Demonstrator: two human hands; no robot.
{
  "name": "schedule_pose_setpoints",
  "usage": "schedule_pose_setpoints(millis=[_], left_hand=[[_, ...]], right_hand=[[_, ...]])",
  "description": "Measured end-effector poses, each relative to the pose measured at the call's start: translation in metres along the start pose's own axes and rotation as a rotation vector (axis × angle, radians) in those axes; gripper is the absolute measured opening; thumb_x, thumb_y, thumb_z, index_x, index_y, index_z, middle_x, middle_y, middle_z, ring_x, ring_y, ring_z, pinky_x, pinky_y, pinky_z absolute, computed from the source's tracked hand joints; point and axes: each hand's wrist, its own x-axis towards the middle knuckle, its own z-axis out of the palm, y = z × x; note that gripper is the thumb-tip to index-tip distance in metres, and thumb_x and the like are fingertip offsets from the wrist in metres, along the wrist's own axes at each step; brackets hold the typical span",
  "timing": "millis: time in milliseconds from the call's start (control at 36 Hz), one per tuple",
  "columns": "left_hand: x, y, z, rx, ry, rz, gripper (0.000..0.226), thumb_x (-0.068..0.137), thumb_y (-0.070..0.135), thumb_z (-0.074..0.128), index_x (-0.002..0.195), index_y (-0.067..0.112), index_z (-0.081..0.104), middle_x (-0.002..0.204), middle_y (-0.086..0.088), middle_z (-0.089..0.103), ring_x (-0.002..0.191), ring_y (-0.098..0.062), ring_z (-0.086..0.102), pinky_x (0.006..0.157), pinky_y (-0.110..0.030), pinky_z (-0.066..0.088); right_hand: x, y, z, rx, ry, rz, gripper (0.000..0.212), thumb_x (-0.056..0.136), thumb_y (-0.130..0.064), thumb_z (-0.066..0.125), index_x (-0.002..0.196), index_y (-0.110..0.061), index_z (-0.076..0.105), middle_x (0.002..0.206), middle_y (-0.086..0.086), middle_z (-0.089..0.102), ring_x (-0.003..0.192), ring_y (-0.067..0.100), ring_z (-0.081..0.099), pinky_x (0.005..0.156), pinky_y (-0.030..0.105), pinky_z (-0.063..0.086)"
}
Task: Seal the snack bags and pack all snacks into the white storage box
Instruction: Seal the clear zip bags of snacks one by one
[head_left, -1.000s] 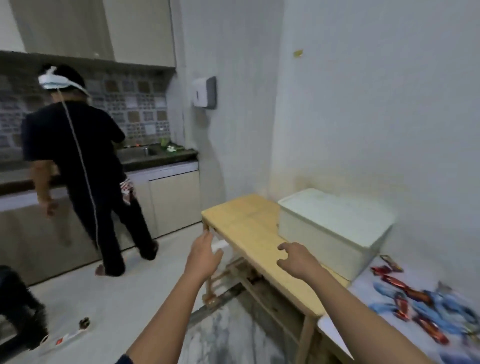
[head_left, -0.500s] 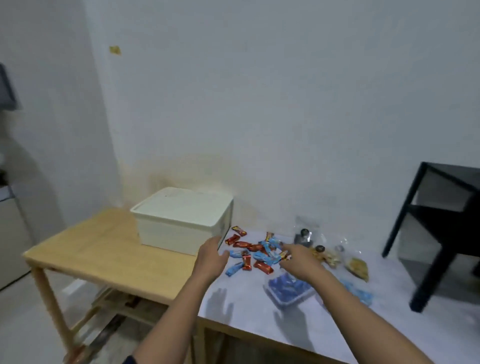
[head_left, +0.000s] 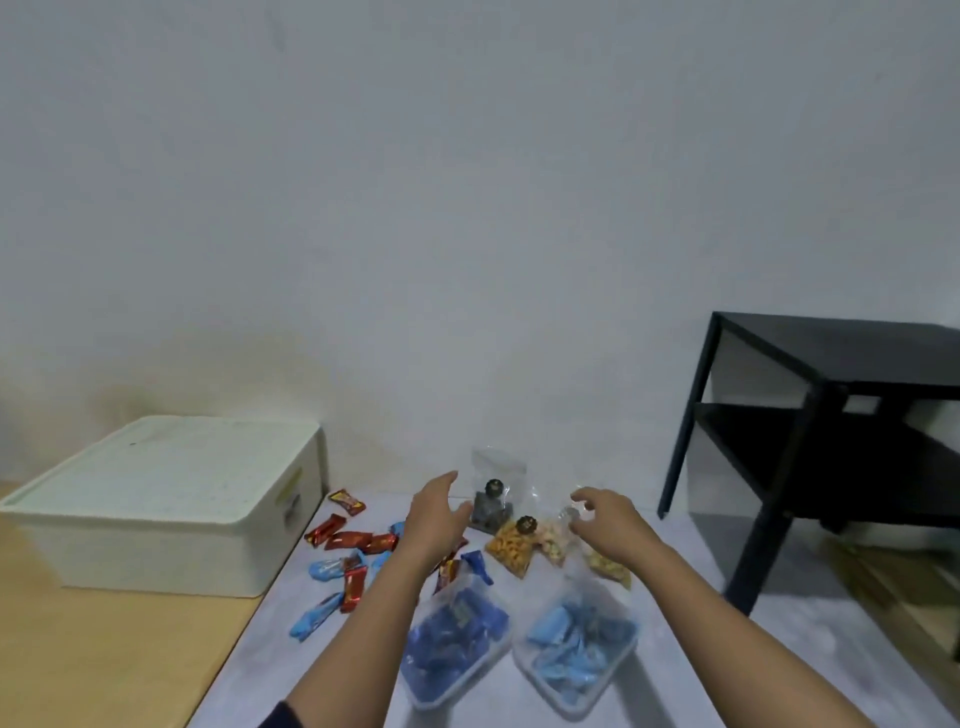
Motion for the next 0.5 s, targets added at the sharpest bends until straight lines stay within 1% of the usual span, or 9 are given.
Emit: schedule_pose_setpoints(millis=[28, 111, 278, 389, 500], left_hand=[[0.01, 0.001, 0.005, -0.013, 0.007, -0.009, 0.054, 0.094, 0.024, 0.051, 0.143, 0.016, 0.031, 0.15, -0.005, 0.032, 0.134, -0.024, 0.035, 0.106, -0.031, 0.037], [0.04, -0.002, 0.018, -0.019, 0.005, -0.04, 0.053, 0.094, 0.025, 0.05, 0.143, 0.016, 0.03, 0.15, -0.006, 0.032, 0.135, -0.024, 0.035, 0.111, -0.038, 0.032], [0.099, -0.03, 0.04, -0.053, -0.018, -0.122, 0.056, 0.095, 0.025, 0.05, 0.144, 0.012, 0.028, 0.151, -0.009, 0.029, 0.138, -0.023, 0.028, 0.112, -0.033, 0.025], [0.149, -0.053, 0.049, -0.105, -0.008, -0.144, 0.055, 0.094, 0.023, 0.051, 0.142, 0.009, 0.03, 0.148, -0.012, 0.032, 0.135, -0.026, 0.033, 0.11, -0.035, 0.029], [0.193, -0.073, 0.064, -0.189, 0.036, -0.148, 0.051, 0.094, 0.022, 0.051, 0.14, 0.01, 0.034, 0.144, -0.012, 0.037, 0.131, -0.025, 0.038, 0.109, -0.037, 0.033]], right_hand=[[0.011, 0.004, -0.002, 0.006, -0.005, -0.003, 0.045, 0.089, -0.026, 0.054, 0.134, -0.02, 0.047, 0.135, 0.007, 0.048, 0.12, 0.022, 0.049, 0.099, 0.034, 0.044], [0.045, 0.012, -0.004, 0.008, -0.021, -0.006, 0.045, 0.089, -0.024, 0.055, 0.133, -0.019, 0.047, 0.133, 0.007, 0.049, 0.118, 0.022, 0.049, 0.097, 0.033, 0.044], [0.109, 0.02, 0.015, 0.07, -0.02, -0.013, 0.044, 0.088, -0.02, 0.057, 0.131, -0.018, 0.048, 0.125, 0.007, 0.055, 0.111, 0.022, 0.053, 0.095, 0.035, 0.046], [0.153, 0.024, 0.036, 0.159, 0.012, 0.002, 0.044, 0.088, -0.015, 0.058, 0.131, -0.016, 0.047, 0.119, 0.008, 0.057, 0.102, 0.02, 0.054, 0.09, 0.033, 0.047], [0.188, 0.029, 0.062, 0.253, 0.053, 0.028, 0.04, 0.089, -0.011, 0.057, 0.128, -0.014, 0.049, 0.114, 0.011, 0.058, 0.098, 0.019, 0.053, 0.082, 0.027, 0.045]])
